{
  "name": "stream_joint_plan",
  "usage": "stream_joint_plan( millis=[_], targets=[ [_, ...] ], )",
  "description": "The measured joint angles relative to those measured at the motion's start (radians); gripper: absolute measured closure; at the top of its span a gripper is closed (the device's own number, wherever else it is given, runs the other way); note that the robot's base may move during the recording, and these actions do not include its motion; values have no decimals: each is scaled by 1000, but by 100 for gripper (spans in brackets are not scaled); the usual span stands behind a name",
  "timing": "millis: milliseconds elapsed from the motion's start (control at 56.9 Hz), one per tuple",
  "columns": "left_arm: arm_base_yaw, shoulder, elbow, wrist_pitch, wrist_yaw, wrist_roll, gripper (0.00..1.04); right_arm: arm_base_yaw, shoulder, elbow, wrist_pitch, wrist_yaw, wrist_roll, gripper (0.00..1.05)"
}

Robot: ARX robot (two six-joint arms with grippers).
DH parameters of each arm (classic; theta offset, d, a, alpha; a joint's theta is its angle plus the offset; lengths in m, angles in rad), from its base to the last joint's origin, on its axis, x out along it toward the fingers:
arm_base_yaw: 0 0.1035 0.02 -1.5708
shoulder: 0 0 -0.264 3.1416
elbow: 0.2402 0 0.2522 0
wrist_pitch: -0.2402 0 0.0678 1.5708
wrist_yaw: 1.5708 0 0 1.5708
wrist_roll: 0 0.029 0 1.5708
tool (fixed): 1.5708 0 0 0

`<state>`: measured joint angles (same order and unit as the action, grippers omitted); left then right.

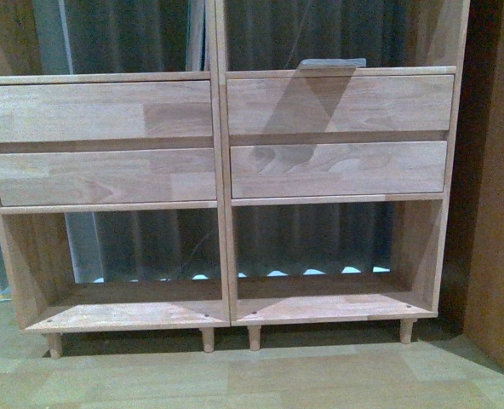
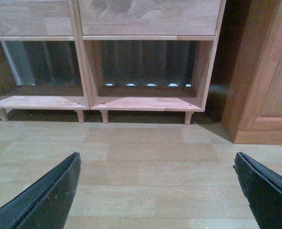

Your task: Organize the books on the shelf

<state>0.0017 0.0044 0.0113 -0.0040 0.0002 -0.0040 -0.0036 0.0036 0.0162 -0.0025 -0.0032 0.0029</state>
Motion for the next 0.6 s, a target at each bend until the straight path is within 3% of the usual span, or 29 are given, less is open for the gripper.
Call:
stream_joint_plan(
  millis=[597],
  targets=[
    [0,0,0,0,0,0,7,0,-1,0,0,0,0,7]
  ],
)
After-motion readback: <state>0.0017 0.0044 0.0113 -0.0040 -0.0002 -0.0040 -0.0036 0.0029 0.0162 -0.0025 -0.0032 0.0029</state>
